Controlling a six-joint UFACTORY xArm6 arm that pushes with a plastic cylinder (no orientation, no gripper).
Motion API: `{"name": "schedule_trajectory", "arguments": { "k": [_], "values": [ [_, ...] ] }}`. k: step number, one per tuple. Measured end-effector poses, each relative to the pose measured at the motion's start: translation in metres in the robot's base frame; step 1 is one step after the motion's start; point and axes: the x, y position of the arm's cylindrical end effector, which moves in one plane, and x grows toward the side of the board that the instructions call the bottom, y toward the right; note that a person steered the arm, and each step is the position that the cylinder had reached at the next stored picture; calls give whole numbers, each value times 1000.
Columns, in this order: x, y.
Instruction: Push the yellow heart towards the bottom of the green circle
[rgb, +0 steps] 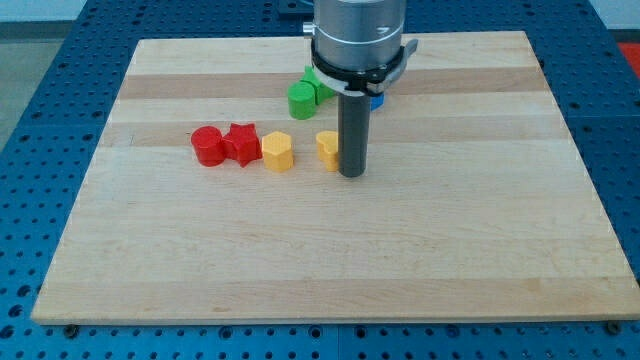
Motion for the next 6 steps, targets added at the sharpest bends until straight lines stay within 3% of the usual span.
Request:
{"name": "schedule_trajectory", "arguments": {
  "k": [3,6],
  "values": [
    [-28,-23],
    [-16,-60]
  ]
}}
